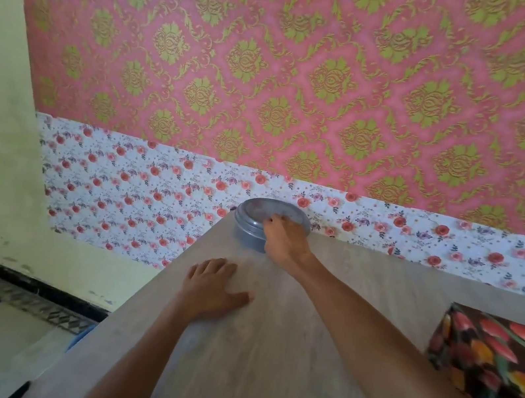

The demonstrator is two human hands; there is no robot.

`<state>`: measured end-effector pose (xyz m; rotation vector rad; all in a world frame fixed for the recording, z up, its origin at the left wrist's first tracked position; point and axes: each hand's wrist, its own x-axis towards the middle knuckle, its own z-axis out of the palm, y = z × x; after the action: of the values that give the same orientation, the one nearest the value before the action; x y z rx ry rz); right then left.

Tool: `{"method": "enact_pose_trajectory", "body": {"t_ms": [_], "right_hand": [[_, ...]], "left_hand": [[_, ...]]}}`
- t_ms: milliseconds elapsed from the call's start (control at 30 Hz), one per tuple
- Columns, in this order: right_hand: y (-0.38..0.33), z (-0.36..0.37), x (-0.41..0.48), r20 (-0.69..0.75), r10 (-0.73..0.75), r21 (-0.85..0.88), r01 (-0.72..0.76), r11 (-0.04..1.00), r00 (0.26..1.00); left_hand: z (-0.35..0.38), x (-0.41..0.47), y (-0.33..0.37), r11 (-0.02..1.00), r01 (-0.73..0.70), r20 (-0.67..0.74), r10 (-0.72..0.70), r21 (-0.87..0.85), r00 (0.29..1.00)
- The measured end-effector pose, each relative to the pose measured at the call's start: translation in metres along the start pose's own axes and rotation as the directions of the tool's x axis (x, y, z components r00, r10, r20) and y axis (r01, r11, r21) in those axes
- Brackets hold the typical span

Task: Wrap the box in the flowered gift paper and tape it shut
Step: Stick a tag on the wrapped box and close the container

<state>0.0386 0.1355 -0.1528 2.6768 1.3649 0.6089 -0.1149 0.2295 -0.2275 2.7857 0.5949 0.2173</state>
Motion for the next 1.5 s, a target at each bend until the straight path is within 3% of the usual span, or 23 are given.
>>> {"method": "enact_pose_trajectory", "body": {"t_ms": [100, 167, 233, 300, 467, 600, 733, 833, 900, 967, 1067, 1200, 1500], "right_hand": [[-0.004, -0.013, -0.02, -0.011, -0.022, -0.023, 0.022, 0.999, 1.0], [-0.006, -0.023, -0.044, -0.033, -0.057, -0.011, 0.056, 0.998, 0.998], [-0.006, -0.035, -0.079, -0.059, -0.074, 0.067, 0.078, 0.995, 0.995], [-0.008, -0.045, -0.119, -0.094, -0.092, 0.14, 0.104, 0.985, 0.991], [-0.002, -0.067, -0.211, -0.126, -0.163, 0.28, 0.193, 0.94, 0.978], [0.009, -0.084, -0.271, -0.201, -0.252, 0.328, 0.308, 0.893, 0.946], [0.017, -0.095, -0.313, -0.301, -0.298, 0.395, 0.403, 0.825, 0.906], [0.024, -0.107, -0.325, -0.25, -0.217, 0.599, 0.327, 0.731, 0.944], [0.028, -0.111, -0.32, -0.225, -0.112, 0.619, 0.231, 0.75, 0.968], [0.03, -0.115, -0.311, -0.083, -0.017, 0.598, 0.063, 0.799, 0.996], [0.025, -0.109, -0.295, 0.168, 0.062, 0.609, -0.152, 0.779, 0.984], [0.016, -0.098, -0.267, 0.202, 0.122, 0.517, -0.212, 0.83, 0.972], [-0.002, -0.089, -0.203, 0.269, 0.007, 0.527, -0.153, 0.836, 0.963]], "left_hand": [[-0.002, 0.0, 0.0, 0.995, 0.02, -0.04, -0.024, -0.095, 0.999], [-0.009, -0.004, -0.004, 0.94, 0.049, -0.087, -0.083, -0.339, 0.993], [-0.021, -0.016, -0.005, 0.77, 0.05, -0.12, -0.162, -0.636, 0.98], [-0.034, -0.031, -0.004, 0.605, 0.104, -0.082, -0.272, -0.79, 0.959], [-0.04, -0.056, -0.007, 0.445, 0.229, 0.148, -0.211, -0.866, 0.966], [-0.053, -0.089, 0.023, 0.437, 0.155, 0.148, -0.05, -0.886, 0.988], [-0.051, -0.131, 0.053, 0.39, 0.144, 0.164, 0.018, -0.909, 0.986], [-0.048, -0.162, 0.072, 0.324, 0.142, 0.137, -0.037, -0.935, 0.99], [-0.044, -0.18, 0.083, 0.269, 0.137, 0.118, -0.088, -0.953, 0.989], [-0.038, -0.198, 0.095, 0.191, 0.121, 0.091, -0.161, -0.974, 0.983], [-0.028, -0.216, 0.113, 0.111, 0.101, 0.064, -0.299, -0.989, 0.952], [-0.017, -0.223, 0.128, 0.121, 0.112, 0.051, -0.424, -0.986, 0.904], [-0.024, -0.226, 0.137, 0.173, 0.121, 0.037, -0.425, -0.977, 0.904]]}}
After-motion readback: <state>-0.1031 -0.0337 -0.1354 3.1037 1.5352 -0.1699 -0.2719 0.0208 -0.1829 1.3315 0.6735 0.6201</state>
